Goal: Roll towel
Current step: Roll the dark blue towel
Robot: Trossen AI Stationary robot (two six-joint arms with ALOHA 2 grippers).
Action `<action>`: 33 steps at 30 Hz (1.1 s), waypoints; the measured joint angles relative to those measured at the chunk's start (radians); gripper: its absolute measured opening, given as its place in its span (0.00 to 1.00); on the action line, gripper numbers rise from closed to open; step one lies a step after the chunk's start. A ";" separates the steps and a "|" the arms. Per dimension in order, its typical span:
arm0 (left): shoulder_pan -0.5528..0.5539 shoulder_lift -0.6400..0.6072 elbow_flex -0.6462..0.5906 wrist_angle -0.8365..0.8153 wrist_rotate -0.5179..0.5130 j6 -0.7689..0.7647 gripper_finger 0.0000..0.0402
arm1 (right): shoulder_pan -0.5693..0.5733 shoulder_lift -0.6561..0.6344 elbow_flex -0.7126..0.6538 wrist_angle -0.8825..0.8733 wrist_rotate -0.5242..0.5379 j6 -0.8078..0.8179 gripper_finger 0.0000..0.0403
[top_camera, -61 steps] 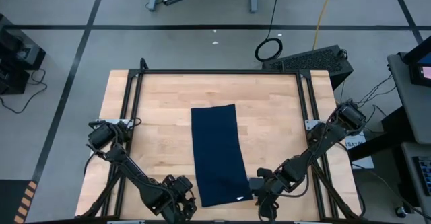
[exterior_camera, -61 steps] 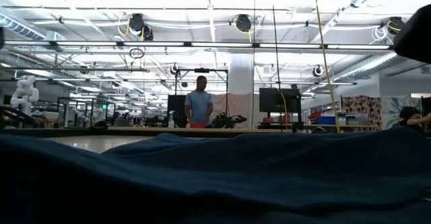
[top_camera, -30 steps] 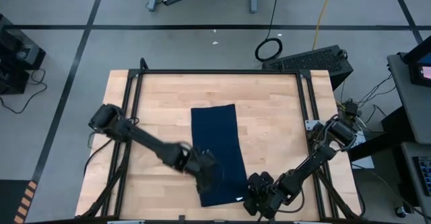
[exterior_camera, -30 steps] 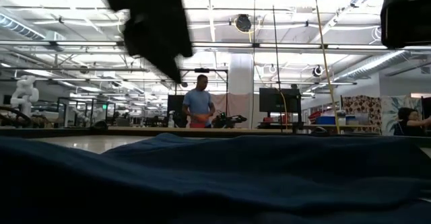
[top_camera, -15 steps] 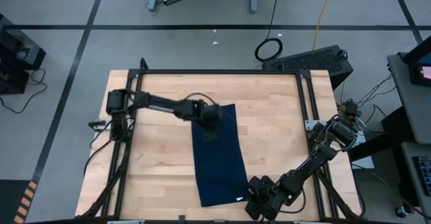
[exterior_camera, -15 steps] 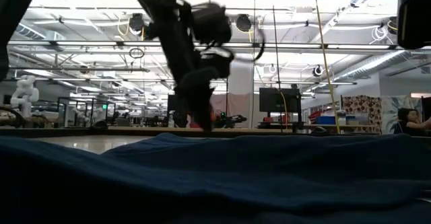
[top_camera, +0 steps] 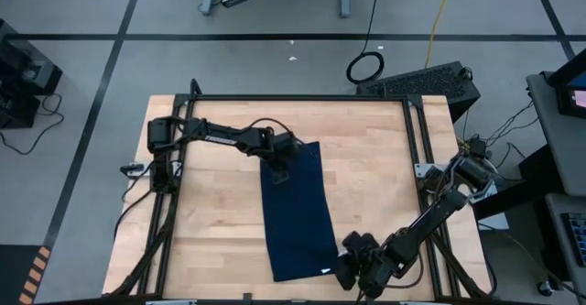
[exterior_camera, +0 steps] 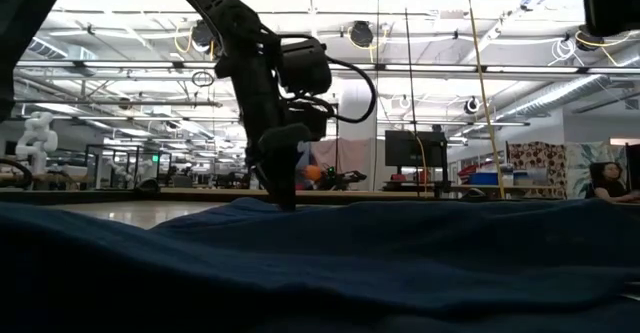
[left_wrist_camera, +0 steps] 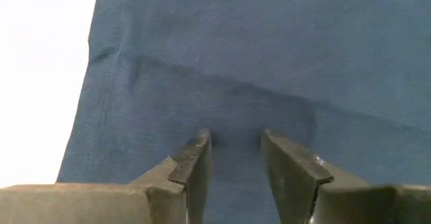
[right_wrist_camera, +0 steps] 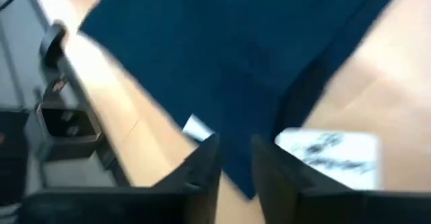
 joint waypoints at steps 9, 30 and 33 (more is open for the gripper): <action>0.001 -0.002 -0.019 0.027 -0.002 -0.004 0.34 | 0.004 -0.011 -0.078 0.109 0.124 -0.079 0.39; -0.004 -0.012 0.004 0.090 0.026 -0.085 0.34 | -0.022 0.013 -0.140 0.245 0.043 -0.143 0.17; -0.015 -0.012 0.018 0.114 0.051 -0.085 0.34 | -0.024 0.027 -0.141 0.287 0.037 -0.167 0.14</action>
